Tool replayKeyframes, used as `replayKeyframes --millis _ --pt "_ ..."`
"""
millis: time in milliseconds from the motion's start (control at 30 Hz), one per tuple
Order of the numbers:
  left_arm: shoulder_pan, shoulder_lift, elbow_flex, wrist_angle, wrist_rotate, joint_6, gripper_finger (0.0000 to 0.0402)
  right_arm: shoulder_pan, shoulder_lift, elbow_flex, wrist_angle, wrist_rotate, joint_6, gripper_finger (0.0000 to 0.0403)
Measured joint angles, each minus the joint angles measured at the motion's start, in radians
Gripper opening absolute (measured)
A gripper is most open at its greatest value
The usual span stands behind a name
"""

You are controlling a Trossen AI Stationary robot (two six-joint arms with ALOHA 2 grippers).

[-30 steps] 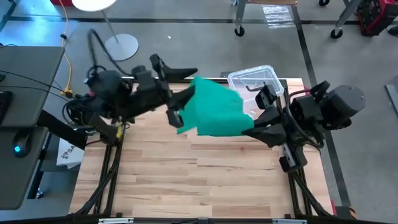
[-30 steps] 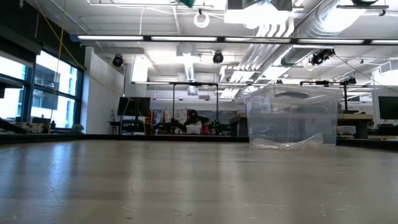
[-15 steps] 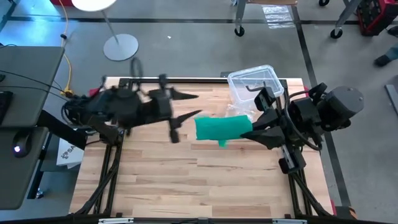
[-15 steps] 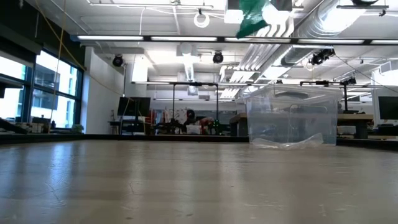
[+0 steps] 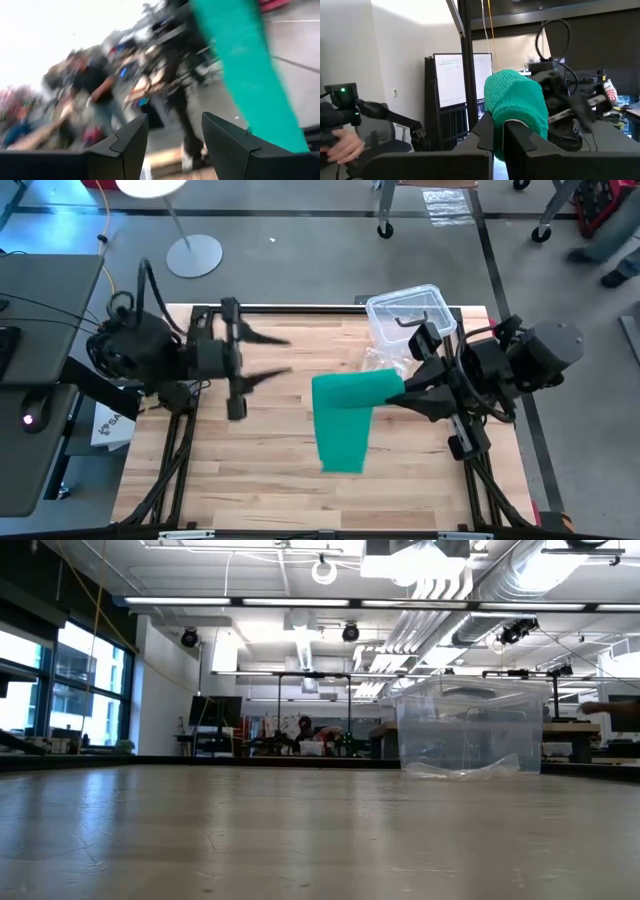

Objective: Roll bandage
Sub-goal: Roll the green bandage

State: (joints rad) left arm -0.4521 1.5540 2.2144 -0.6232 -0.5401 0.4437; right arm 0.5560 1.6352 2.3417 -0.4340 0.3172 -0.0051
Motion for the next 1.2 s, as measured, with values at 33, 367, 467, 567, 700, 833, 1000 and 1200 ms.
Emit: replayKeyframes --millis 33,367,467,567,700,833,1000,1200 --pt "-0.001 0.011 -0.001 0.036 0.024 0.052 0.0184 0.000 0.000 0.000 0.001 0.000 -0.001 0.0007" --pt "0.043 0.086 -0.002 0.255 0.036 0.113 0.0230 0.000 0.000 0.000 0.001 0.001 -0.021 0.0007" --pt "0.038 0.086 -0.007 0.239 0.021 0.084 0.0240 0.000 0.000 0.000 0.000 0.026 -0.021 0.0007" --pt "0.025 0.046 -0.003 0.234 0.020 0.033 0.0241 0.000 0.000 0.000 -0.002 0.051 -0.021 0.0007" --pt "0.025 0.019 0.001 0.216 0.076 -0.064 0.0241 0.000 0.000 0.000 -0.003 0.054 -0.021 0.0007" --pt "0.018 0.043 -0.004 0.205 0.092 -0.112 0.0241 -0.009 0.000 0.000 -0.003 0.053 -0.021 0.0007" --pt "0.020 0.103 -0.002 0.294 0.079 -0.100 0.0241 -0.027 0.000 0.000 -0.003 0.048 -0.013 0.0007" --pt "0.047 0.171 -0.004 0.419 -0.019 0.045 0.0237 -0.035 0.000 0.000 -0.010 -0.013 0.034 0.0007"
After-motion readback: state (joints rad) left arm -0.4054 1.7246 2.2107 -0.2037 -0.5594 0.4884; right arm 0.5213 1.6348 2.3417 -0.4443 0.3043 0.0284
